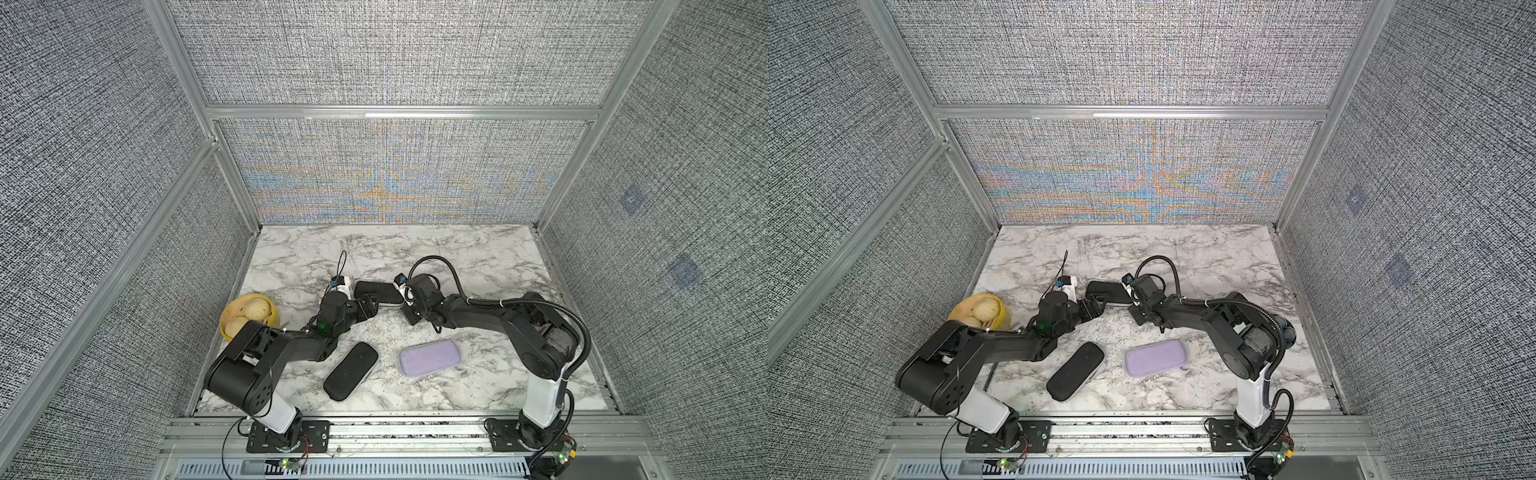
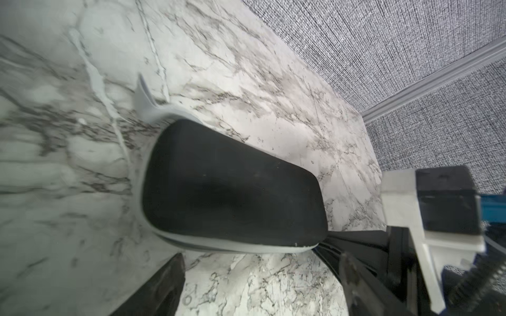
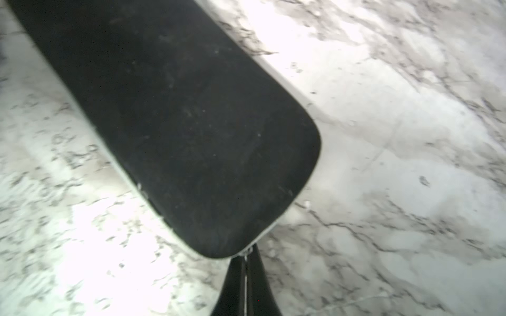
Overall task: Put umbrellas into zippered umbrella sleeves
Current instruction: Place the umbrella sleeve at the center of the board.
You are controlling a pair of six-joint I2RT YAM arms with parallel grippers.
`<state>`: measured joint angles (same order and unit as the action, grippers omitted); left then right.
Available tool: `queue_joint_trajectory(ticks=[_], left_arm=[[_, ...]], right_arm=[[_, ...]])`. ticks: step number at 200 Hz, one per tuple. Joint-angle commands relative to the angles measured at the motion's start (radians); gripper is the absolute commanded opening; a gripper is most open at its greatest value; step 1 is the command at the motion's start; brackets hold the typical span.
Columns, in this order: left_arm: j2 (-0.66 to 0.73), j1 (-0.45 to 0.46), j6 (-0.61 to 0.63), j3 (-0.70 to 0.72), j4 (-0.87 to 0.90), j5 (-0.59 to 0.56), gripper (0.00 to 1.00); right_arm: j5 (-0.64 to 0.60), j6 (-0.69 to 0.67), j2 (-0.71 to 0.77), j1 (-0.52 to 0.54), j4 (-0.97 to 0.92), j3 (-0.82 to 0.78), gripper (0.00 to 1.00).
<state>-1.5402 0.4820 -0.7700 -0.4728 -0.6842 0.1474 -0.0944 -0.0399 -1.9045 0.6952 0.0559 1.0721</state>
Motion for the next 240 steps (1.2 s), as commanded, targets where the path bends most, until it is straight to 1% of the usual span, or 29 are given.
queue_joint_trajectory(ticks=[1, 22, 34, 43, 68, 82, 92, 110, 127, 142, 177, 207, 222, 240], left_arm=[[0.071, -0.009, 0.086, -0.027, 0.183, -0.092, 0.89], [0.081, -0.011, 0.166, -0.108, 0.32, -0.147, 0.91], [0.044, -0.01, 0.222, -0.174, 0.383, -0.145, 0.9], [0.007, -0.012, 0.232, -0.227, 0.436, -0.146, 0.9], [-0.103, -0.013, 0.271, -0.36, 0.535, -0.098, 0.85], [-0.164, -0.014, 0.319, -0.417, 0.565, -0.034, 0.83], [-0.199, -0.013, 0.312, -0.441, 0.575, -0.023, 0.82], [-0.252, -0.015, 0.307, -0.458, 0.571, -0.013, 0.8], [-0.278, -0.015, 0.293, -0.455, 0.57, -0.028, 0.77], [-0.281, -0.013, 0.274, -0.436, 0.556, -0.032, 0.76], [-0.282, -0.011, 0.239, -0.382, 0.484, 0.007, 0.75], [-0.303, -0.009, 0.215, -0.363, 0.441, 0.039, 0.65], [-0.311, -0.01, 0.203, -0.351, 0.409, 0.05, 0.61], [-0.323, -0.01, 0.204, -0.36, 0.418, 0.041, 0.57]], right_arm=[[0.014, -0.018, -0.005, -0.026, 0.003, 0.01, 0.0], [0.028, -0.033, -0.017, -0.055, -0.015, 0.027, 0.0], [0.035, -0.04, -0.025, -0.068, -0.021, 0.036, 0.0], [0.044, -0.046, -0.03, -0.076, -0.02, 0.038, 0.0], [0.063, -0.058, -0.037, -0.091, -0.017, 0.044, 0.0], [0.064, -0.069, -0.042, -0.094, -0.02, 0.053, 0.0], [0.064, -0.075, -0.049, -0.096, -0.026, 0.061, 0.0], [0.068, -0.081, -0.051, -0.098, -0.031, 0.067, 0.0], [0.079, -0.077, -0.048, -0.097, -0.029, 0.06, 0.0], [0.094, -0.071, -0.039, -0.095, -0.026, 0.053, 0.0], [0.121, -0.051, -0.019, -0.065, -0.022, 0.037, 0.0], [0.106, -0.023, -0.021, -0.017, -0.033, 0.034, 0.0], [0.107, -0.007, -0.016, -0.013, -0.03, 0.021, 0.0], [0.092, -0.002, -0.014, -0.018, -0.019, 0.004, 0.0]])
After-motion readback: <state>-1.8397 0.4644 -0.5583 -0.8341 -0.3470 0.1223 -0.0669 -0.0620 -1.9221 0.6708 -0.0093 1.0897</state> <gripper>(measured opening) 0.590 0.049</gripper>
